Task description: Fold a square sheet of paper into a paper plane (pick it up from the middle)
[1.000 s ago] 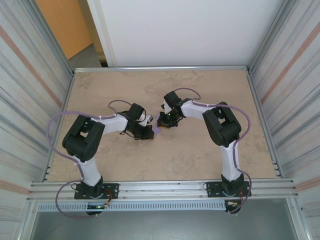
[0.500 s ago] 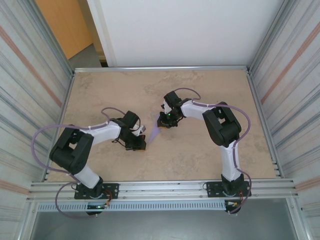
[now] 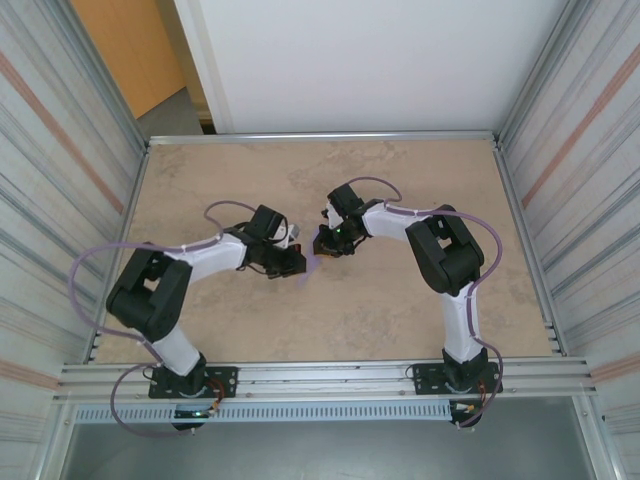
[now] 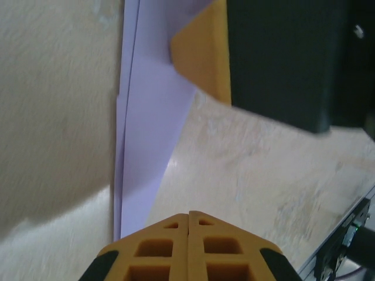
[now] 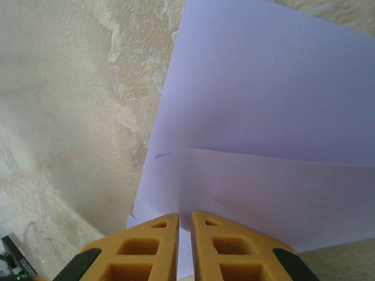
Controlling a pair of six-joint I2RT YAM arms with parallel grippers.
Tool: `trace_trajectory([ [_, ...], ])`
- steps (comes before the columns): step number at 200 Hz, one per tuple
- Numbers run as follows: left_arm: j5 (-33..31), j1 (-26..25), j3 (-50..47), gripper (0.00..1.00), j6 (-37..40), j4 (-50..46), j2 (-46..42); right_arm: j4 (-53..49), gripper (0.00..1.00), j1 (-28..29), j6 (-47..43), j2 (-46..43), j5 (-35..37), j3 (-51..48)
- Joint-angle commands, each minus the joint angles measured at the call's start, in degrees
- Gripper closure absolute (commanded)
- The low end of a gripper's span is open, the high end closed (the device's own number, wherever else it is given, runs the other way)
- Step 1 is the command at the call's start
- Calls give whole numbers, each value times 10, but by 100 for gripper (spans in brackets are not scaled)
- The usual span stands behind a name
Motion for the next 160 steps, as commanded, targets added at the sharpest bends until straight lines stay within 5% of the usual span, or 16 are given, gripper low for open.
trace_trajectory([
  [1, 17, 1, 27, 97, -26, 39, 31, -33, 84, 1, 12, 1, 0, -25],
  [86, -31, 2, 25, 98, -31, -22, 87, -3, 81, -17, -42, -27, -24, -6],
  [160, -31, 1, 18, 99, -37, -39, 98, -17, 83, -28, -65, 2, 36, -1],
])
